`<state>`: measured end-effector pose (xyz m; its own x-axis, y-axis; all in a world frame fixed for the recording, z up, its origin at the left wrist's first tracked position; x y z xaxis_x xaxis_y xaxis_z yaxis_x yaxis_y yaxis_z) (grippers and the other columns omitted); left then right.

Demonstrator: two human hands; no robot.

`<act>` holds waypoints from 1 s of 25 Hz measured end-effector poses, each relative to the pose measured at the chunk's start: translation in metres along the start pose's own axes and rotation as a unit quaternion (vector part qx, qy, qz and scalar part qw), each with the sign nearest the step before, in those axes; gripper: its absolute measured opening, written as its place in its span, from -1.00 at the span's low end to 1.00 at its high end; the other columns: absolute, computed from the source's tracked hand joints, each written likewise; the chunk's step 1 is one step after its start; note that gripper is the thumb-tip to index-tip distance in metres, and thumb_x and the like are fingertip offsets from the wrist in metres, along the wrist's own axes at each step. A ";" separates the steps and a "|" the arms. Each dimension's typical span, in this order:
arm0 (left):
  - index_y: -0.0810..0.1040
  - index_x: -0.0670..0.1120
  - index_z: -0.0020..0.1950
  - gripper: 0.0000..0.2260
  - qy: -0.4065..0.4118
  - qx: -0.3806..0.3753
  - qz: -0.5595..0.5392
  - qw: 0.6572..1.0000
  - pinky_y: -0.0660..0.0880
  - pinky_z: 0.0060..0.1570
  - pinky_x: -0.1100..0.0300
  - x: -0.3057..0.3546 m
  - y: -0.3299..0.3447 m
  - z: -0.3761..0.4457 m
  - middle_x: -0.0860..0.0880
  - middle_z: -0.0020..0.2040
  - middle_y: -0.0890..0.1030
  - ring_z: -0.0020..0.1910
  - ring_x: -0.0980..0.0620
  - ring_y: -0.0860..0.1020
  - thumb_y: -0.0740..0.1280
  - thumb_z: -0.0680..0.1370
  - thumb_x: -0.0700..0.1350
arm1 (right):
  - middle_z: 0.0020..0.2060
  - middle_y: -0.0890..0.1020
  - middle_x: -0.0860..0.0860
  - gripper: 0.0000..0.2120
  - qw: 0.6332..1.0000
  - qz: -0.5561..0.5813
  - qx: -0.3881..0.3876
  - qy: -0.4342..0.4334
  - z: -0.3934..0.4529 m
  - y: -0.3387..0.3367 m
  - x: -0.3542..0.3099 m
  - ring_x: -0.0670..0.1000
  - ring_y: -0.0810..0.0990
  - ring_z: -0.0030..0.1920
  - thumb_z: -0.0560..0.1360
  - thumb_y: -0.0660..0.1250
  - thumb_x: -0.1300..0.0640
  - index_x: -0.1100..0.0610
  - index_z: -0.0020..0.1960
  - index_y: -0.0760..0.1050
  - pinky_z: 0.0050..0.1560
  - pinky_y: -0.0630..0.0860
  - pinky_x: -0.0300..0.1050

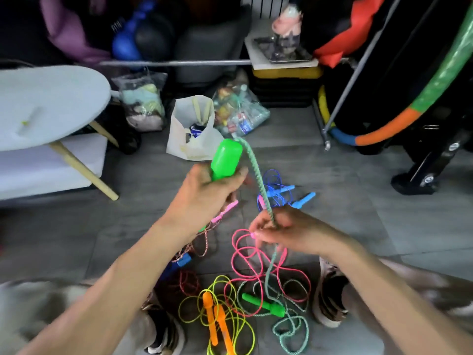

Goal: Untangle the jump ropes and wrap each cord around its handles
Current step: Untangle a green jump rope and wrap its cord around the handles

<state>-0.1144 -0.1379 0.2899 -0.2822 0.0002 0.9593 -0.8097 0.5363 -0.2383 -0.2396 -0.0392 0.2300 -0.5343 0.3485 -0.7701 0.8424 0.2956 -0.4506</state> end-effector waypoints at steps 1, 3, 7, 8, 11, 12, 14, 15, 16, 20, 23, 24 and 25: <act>0.62 -0.12 -0.16 -0.86 -0.039 0.026 -0.092 0.995 0.20 -0.58 0.34 -0.002 -0.007 0.007 -0.04 -0.35 0.52 -0.50 0.08 0.35 0.37 0.55 -0.10 | -0.27 0.66 -0.07 -0.81 0.998 -0.042 0.041 0.011 0.006 -0.006 0.002 -0.29 0.54 -0.36 0.61 0.22 0.14 0.18 -0.01 0.59 -0.28 0.44 -0.36; 0.64 -0.10 -0.12 -0.83 -0.087 0.026 -0.151 0.984 0.30 -0.61 0.33 -0.002 -0.007 0.017 -0.10 -0.15 0.62 -0.41 0.04 0.49 0.29 0.56 -0.30 | -0.26 0.69 -0.09 -0.77 0.993 -0.067 0.097 -0.012 0.013 -0.016 -0.006 -0.18 0.64 -0.29 0.62 0.20 0.09 0.12 -0.11 0.58 -0.18 0.57 -0.16; 0.66 -0.19 -0.01 -0.70 -0.124 -0.095 -0.204 0.966 0.45 -0.52 0.28 -0.005 0.023 0.015 -0.13 -0.21 0.67 -0.43 0.07 0.56 0.20 0.47 -0.45 | -0.19 0.73 0.02 -0.78 0.980 0.147 0.077 -0.112 0.004 -0.021 -0.052 0.13 0.70 -0.15 0.59 0.28 0.00 0.06 -0.13 0.61 -0.08 0.65 0.10; 0.66 -0.20 -0.01 -0.74 -0.134 -0.127 -0.260 0.948 0.46 -0.50 0.28 -0.005 0.028 0.012 -0.10 -0.29 0.64 -0.46 0.07 0.54 0.24 0.46 -0.42 | -0.20 0.73 0.06 -0.76 0.964 0.215 0.094 -0.123 -0.001 -0.031 -0.060 0.13 0.70 -0.16 0.54 0.29 -0.01 0.13 -0.12 0.62 -0.09 0.66 0.07; 0.62 -0.22 0.10 -0.77 -0.127 -0.228 -0.360 0.896 0.62 -0.19 0.01 0.001 0.034 0.008 -0.17 -0.06 0.66 -0.17 -0.17 0.64 0.33 0.47 -0.24 | -0.33 0.69 0.15 -0.69 0.902 0.356 0.212 -0.123 -0.021 -0.075 -0.066 0.11 0.66 -0.31 0.45 0.29 0.01 0.28 -0.14 0.58 -0.31 0.66 -0.09; 0.58 -0.26 0.16 -0.71 -0.118 -0.248 -0.328 0.904 0.61 -0.10 -0.06 0.001 0.035 0.004 -0.22 0.00 0.66 -0.10 -0.24 0.64 0.34 0.47 -0.21 | -0.34 0.68 0.16 -0.68 0.889 0.376 0.233 -0.122 -0.025 -0.085 -0.064 0.10 0.66 -0.32 0.44 0.29 0.01 0.29 -0.13 0.58 -0.35 0.64 -0.14; 0.59 -0.29 0.03 -0.77 -0.078 -0.260 -0.224 0.936 0.55 -0.11 -0.01 0.002 0.038 -0.008 -0.25 -0.17 0.65 -0.22 -0.20 0.62 0.36 0.46 -0.16 | -0.32 0.69 0.18 -0.69 0.883 0.391 0.234 -0.115 -0.030 -0.098 -0.061 0.06 0.69 -0.30 0.45 0.29 0.01 0.27 -0.12 0.60 -0.36 0.61 -0.19; 0.60 -0.26 -0.08 -0.81 -0.059 -0.264 -0.195 0.943 0.49 -0.11 0.00 0.004 0.039 -0.013 -0.21 -0.31 0.60 -0.34 -0.14 0.57 0.37 0.46 -0.12 | -0.32 0.69 0.17 -0.69 0.879 0.397 0.242 -0.107 -0.031 -0.106 -0.058 0.05 0.69 -0.31 0.48 0.28 0.01 0.27 -0.11 0.60 -0.37 0.60 -0.20; 0.60 -0.23 -0.12 -0.80 -0.059 -0.264 -0.190 0.944 0.45 -0.11 0.00 0.006 0.039 -0.017 -0.17 -0.41 0.53 -0.44 -0.09 0.50 0.38 0.47 -0.08 | -0.33 0.69 0.16 -0.70 0.870 0.404 0.268 -0.092 -0.033 -0.117 -0.053 0.05 0.69 -0.33 0.52 0.27 0.03 0.26 -0.10 0.59 -0.38 0.60 -0.19; 0.64 -0.22 -0.13 -0.79 -0.119 -0.240 -0.239 0.933 0.49 -0.40 0.15 0.008 0.024 -0.015 -0.14 -0.53 0.38 -0.65 0.03 0.30 0.39 0.48 -0.06 | -0.30 0.70 -0.01 -0.76 0.844 -0.038 0.531 0.067 -0.062 -0.171 -0.026 0.06 0.68 -0.23 0.55 0.34 -0.05 0.11 0.01 0.63 -0.19 0.56 -0.06; 0.65 -0.19 -0.21 -0.82 -0.139 -0.220 -0.232 0.937 0.27 -0.55 0.28 0.012 0.020 -0.014 -0.12 -0.54 0.33 -0.67 0.10 0.18 0.42 0.47 -0.08 | 0.10 0.64 -0.16 -0.68 0.906 -0.079 0.413 -0.047 -0.050 -0.131 -0.050 0.01 0.62 -0.15 0.50 0.40 0.09 -0.12 0.23 0.50 -0.03 0.54 0.00; 0.65 -0.16 -0.25 -0.82 -0.141 -0.215 -0.223 0.940 0.17 -0.55 0.30 0.013 0.021 -0.013 -0.10 -0.55 0.33 -0.66 0.11 0.16 0.41 0.44 -0.06 | 0.13 0.62 -0.18 -0.63 0.949 -0.002 0.291 -0.122 -0.041 -0.104 -0.064 0.05 0.61 -0.18 0.52 0.37 0.18 -0.17 0.24 0.48 -0.05 0.57 0.04; 0.65 -0.15 -0.28 -0.82 -0.139 -0.211 -0.219 0.943 0.10 -0.54 0.29 0.014 0.022 -0.012 -0.08 -0.56 0.35 -0.66 0.11 0.15 0.40 0.42 -0.05 | 0.08 0.64 -0.16 -0.64 0.969 0.040 0.179 -0.165 -0.036 -0.077 -0.076 0.11 0.61 -0.18 0.55 0.34 0.23 -0.17 0.23 0.50 -0.08 0.60 0.08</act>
<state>-0.1297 -0.1157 0.2999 -0.1402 -0.4886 0.8612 -0.6200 0.7214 0.3084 -0.2666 -0.0570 0.3396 -0.4634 0.0363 -0.8854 0.8828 -0.0683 -0.4648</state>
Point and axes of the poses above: each hand's wrist, its own z-axis towards the middle knuckle, its own y-axis out of the palm, x = y × z, the point moved 6 cm from there along z, towards the middle knuckle
